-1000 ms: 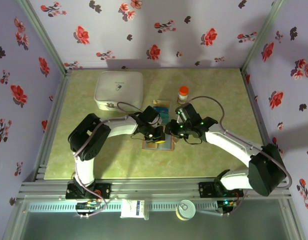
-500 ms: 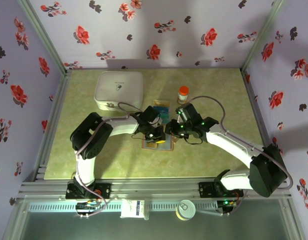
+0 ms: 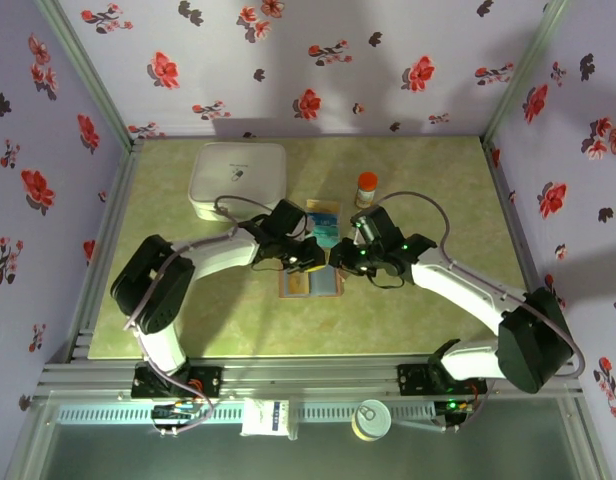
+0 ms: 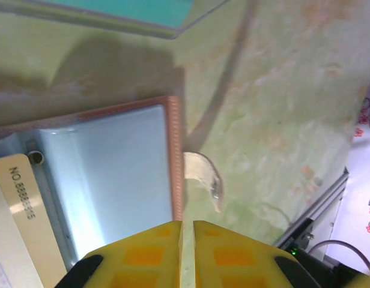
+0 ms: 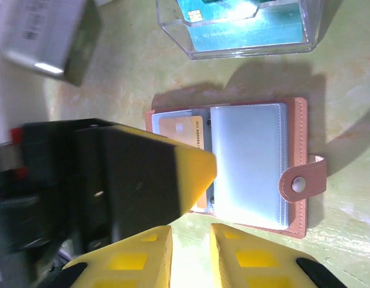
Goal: Take the credit cards out of the card holder
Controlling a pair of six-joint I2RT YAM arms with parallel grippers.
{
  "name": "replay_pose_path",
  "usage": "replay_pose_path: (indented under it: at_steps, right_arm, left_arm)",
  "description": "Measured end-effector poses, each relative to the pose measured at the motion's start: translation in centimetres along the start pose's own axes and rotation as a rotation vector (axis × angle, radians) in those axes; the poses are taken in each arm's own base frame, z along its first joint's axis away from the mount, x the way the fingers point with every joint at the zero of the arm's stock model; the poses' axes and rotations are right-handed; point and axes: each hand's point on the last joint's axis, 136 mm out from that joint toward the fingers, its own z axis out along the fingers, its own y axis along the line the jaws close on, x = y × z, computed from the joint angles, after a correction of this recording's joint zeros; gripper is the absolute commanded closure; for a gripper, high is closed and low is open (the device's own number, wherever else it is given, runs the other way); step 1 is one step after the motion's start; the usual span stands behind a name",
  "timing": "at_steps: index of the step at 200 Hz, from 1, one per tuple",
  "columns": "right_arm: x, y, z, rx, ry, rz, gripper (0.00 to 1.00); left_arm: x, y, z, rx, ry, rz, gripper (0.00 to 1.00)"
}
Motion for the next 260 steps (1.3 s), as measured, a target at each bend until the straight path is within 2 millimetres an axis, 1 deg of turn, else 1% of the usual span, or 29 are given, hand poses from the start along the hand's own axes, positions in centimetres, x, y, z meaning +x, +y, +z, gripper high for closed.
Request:
replay_pose_path:
  at_steps: [18,37,58,80,99,116,141,164,215,237,260]
  right_arm:
    - [0.4,-0.2,0.8,0.010,0.024,0.005,0.76]
    - [0.9,-0.6,1.9,0.023,0.057,0.009,0.76]
    - [1.3,-0.7,3.2,0.040,0.094,0.011,0.76]
    - [1.4,-0.2,4.4,0.038,0.126,0.006,0.76]
    - [1.3,0.5,5.4,0.024,0.144,0.000,0.76]
    - [1.3,0.7,6.5,0.018,0.164,0.001,0.76]
    - [1.5,0.6,8.0,0.021,0.194,0.006,0.76]
    - [1.7,0.7,9.0,0.017,0.214,0.005,0.73]
    - [2.3,0.5,10.2,0.011,0.253,0.011,0.72]
    - [2.7,0.3,10.6,0.012,0.269,0.016,0.73]
    - [3.0,0.6,10.8,-0.001,0.281,0.012,0.75]
  left_arm:
    - [-0.4,-0.1,-1.0,-0.006,-0.022,0.006,0.89]
    - [-1.1,0.9,-2.0,-0.022,-0.047,-0.004,0.90]
    - [-1.2,3.4,-3.0,-0.059,-0.066,-0.045,0.93]
    - [-0.6,6.2,-3.6,-0.104,-0.065,-0.089,0.95]
    - [-0.2,8.0,-3.8,-0.132,-0.062,-0.112,0.96]
    - [0.3,9.0,-3.7,-0.148,-0.053,-0.128,0.97]
    - [0.6,9.7,-3.5,-0.156,-0.045,-0.135,0.99]
    - [0.8,10.0,-3.2,-0.157,-0.035,-0.139,1.00]
    - [1.4,11.2,-2.2,-0.181,-0.002,-0.135,1.00]
    - [1.3,11.1,-2.1,-0.173,0.001,-0.126,1.00]
    - [1.3,11.0,-2.1,-0.172,0.000,-0.118,1.00]
